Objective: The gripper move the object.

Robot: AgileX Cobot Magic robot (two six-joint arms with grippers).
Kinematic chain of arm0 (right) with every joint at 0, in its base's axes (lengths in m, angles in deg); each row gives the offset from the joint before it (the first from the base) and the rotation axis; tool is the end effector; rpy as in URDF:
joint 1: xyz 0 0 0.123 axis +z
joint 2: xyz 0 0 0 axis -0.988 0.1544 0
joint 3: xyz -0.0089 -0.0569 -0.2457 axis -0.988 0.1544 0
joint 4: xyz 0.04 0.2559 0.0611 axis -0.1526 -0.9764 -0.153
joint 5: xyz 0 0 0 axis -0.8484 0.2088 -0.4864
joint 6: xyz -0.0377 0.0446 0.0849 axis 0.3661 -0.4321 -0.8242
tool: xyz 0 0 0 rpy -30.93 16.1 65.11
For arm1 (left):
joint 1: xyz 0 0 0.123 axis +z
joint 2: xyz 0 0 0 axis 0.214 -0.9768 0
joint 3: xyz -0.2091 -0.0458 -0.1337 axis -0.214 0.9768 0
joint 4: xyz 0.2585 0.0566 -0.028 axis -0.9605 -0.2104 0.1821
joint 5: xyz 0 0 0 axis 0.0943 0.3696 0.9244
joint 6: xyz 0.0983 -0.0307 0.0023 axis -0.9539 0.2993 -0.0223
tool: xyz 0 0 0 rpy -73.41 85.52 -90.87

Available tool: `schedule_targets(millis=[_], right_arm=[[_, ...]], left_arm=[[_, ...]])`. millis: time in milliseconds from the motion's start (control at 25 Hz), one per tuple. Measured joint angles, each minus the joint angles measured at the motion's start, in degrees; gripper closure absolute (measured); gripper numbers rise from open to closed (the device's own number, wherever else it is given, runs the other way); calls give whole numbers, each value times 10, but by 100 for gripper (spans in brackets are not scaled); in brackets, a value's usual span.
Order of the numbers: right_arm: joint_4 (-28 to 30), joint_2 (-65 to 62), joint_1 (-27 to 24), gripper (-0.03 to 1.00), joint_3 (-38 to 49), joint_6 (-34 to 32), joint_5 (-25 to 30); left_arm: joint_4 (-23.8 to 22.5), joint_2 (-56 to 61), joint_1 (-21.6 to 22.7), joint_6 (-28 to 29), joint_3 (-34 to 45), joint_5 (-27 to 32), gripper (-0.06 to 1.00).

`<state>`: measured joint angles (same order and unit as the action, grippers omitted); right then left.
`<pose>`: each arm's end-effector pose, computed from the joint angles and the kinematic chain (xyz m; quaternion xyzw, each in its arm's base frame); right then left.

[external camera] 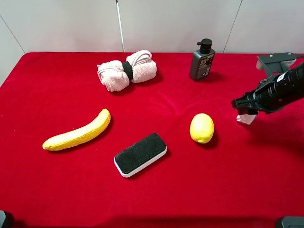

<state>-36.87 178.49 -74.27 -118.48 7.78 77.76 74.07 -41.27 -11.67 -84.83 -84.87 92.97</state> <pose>0.2690 0.0363 0.0806 -0.0812 0.9786 0.0263 0.1872 0.0527 -0.0056 0.2777 0.0926 0.8516 0.0264 0.5153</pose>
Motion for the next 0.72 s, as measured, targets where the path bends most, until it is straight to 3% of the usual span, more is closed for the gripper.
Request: schedule_targets(millis=[720], right_arm=[[40, 0, 1, 63, -141, -10, 153]], left_arm=[[0, 0, 0, 0, 0, 0, 7]])
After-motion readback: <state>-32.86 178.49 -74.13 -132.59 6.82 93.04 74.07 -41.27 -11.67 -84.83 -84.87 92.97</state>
